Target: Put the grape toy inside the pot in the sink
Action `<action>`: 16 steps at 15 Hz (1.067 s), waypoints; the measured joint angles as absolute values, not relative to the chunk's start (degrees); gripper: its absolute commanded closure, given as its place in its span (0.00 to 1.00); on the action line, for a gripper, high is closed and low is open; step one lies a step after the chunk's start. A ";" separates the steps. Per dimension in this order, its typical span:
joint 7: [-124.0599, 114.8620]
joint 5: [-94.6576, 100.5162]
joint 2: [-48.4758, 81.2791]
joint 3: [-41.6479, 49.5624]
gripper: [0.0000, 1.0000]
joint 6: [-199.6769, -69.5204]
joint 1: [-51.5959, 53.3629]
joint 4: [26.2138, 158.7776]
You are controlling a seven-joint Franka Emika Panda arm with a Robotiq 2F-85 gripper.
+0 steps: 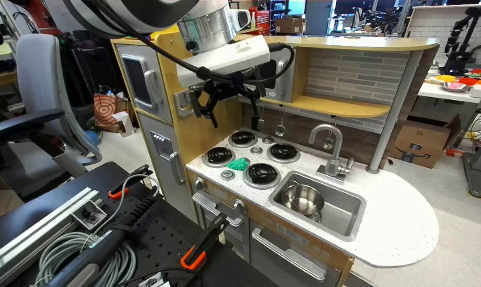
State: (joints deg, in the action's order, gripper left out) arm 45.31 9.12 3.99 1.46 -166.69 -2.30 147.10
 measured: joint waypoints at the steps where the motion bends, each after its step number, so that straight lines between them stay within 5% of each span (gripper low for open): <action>1: 45.79 9.03 5.34 0.58 0.00 -168.91 -2.27 146.45; 16: 54.01 7.51 16.00 -7.17 0.00 -161.45 -5.11 135.12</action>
